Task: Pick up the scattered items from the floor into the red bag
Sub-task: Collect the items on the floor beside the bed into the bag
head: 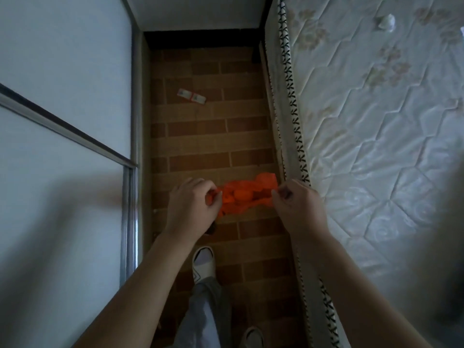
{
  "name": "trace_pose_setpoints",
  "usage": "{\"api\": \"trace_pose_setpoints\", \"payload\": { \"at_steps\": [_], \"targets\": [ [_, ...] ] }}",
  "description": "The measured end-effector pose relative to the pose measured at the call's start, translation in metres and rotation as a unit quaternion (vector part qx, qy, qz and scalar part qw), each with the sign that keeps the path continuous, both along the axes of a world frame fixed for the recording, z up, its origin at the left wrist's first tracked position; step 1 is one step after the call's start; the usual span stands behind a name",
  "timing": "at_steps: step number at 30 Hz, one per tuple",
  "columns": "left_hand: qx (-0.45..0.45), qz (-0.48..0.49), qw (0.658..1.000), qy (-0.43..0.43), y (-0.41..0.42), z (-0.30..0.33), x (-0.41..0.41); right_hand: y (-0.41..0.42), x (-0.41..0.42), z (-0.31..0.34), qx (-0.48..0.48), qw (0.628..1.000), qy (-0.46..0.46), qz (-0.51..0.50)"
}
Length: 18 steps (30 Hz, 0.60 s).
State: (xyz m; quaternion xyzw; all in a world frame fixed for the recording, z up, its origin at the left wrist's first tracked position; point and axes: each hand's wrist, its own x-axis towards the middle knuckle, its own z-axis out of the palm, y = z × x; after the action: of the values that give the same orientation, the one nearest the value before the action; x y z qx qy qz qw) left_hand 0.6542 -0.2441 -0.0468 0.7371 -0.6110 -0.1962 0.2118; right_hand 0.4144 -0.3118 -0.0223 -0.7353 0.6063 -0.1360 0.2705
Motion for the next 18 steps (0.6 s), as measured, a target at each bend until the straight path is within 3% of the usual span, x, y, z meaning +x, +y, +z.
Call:
{"api": "trace_pose_setpoints", "payload": {
  "at_steps": [11,18],
  "targets": [
    [-0.046,-0.001,0.999,-0.006,-0.019,-0.173,-0.012,-0.003,-0.027,-0.178,-0.004,0.999,-0.034,-0.029],
    [-0.123,0.008,0.992,-0.026,-0.031,-0.258,-0.021,0.002,-0.045,-0.273,0.020,0.996,-0.076,-0.045]
  ]
}}
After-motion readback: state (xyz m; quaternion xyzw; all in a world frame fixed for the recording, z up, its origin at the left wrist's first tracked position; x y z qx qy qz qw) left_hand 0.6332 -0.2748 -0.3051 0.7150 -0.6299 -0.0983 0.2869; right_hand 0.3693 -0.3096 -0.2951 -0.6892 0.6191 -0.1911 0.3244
